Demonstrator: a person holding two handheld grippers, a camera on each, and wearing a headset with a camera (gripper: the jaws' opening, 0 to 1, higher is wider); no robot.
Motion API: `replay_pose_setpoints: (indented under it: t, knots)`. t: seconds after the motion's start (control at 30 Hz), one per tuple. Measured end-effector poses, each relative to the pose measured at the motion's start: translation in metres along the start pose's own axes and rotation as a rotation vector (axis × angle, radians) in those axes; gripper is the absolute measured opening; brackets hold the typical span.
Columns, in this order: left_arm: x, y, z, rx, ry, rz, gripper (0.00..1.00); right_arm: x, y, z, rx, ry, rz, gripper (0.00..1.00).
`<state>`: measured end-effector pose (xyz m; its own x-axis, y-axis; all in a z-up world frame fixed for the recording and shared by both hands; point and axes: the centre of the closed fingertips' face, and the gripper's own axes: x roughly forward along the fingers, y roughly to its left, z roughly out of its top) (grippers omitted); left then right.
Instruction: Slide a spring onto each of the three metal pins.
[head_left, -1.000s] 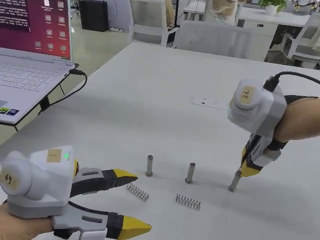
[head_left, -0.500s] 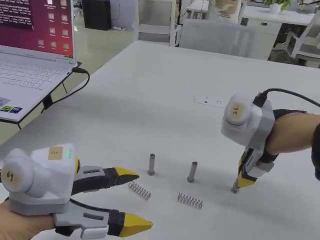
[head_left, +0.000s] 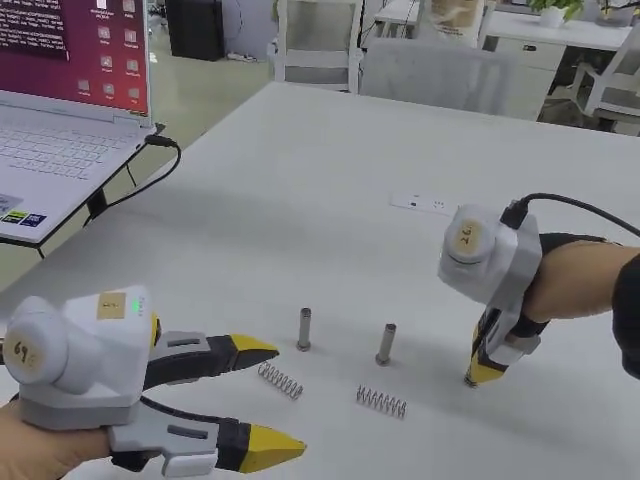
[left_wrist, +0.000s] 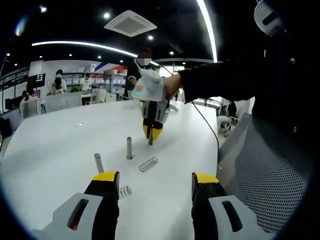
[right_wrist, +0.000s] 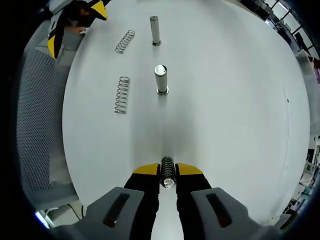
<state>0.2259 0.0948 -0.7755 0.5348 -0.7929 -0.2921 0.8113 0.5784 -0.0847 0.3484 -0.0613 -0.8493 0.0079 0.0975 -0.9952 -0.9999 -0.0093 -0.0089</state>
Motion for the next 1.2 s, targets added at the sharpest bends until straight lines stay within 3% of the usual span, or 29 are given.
replay_pose_setpoints:
  t: [0.37,0.87,1.2]
  knots:
    - [0.001,-0.001,0.000,0.000,0.002,-0.002,0.53,0.002,0.000,-0.004,0.011,-0.032,-0.011,0.22]
    - [0.001,-0.002,0.001,0.000,-0.005,-0.007,0.54,-0.004,0.006,-0.021,0.081,-0.069,-0.016,0.23]
    - [0.001,-0.002,0.001,-0.003,-0.009,-0.008,0.54,-0.004,0.024,-0.026,0.112,-0.097,-0.008,0.23]
